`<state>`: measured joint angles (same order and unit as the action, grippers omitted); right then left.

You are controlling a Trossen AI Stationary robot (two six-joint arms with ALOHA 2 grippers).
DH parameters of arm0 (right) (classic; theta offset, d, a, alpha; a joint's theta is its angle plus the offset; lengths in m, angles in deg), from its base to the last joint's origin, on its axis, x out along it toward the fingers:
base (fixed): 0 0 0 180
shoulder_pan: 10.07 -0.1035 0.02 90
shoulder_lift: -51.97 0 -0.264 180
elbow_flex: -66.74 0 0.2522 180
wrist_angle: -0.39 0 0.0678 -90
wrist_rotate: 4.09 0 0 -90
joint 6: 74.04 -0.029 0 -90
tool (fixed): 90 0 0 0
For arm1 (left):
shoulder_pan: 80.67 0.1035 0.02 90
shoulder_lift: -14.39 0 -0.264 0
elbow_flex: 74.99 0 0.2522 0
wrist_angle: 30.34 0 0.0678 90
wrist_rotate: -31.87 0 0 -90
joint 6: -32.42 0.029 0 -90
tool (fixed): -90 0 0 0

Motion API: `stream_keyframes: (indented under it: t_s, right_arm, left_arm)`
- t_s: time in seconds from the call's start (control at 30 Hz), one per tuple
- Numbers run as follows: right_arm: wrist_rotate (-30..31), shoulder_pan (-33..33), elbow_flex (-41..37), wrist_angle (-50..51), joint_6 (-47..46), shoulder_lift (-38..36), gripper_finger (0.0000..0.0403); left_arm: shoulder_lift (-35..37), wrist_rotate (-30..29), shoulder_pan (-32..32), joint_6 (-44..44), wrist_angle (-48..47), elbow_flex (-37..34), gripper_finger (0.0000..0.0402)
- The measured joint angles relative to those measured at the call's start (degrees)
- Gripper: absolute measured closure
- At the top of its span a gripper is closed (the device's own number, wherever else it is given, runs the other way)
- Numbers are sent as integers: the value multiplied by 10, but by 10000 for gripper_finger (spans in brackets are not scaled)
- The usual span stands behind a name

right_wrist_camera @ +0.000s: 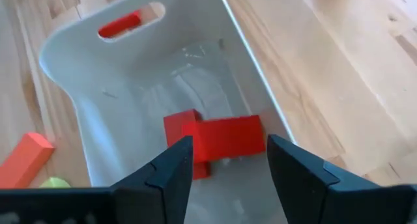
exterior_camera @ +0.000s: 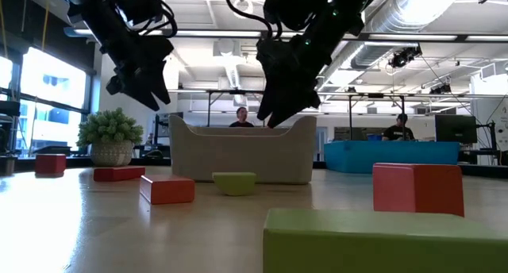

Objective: Sort & place blocks by color
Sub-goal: Put the green wooden block into the blue bin

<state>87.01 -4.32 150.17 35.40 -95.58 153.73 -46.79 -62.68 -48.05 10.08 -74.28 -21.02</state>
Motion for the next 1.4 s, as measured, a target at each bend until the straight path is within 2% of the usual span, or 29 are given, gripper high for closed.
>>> stream_keyframes:
  t_s: [0.3,0.67,0.9,1.13,1.4]
  right_arm:
    - [-19,36,0,-11,34,-40,219]
    - [3,107,0,-18,113,-66,219]
    - [26,165,0,-18,119,-66,219]
    - [19,216,0,-24,124,-63,219]
    - [-9,253,0,-22,63,-18,219]
  left_arm:
    - [0,0,0,-2,16,0,195]
    - [0,-2,0,-36,80,0,195]
    - [0,-5,0,-51,93,0,195]
    - [0,-8,0,-64,97,0,195]
    - [0,-35,0,-76,108,0,195]
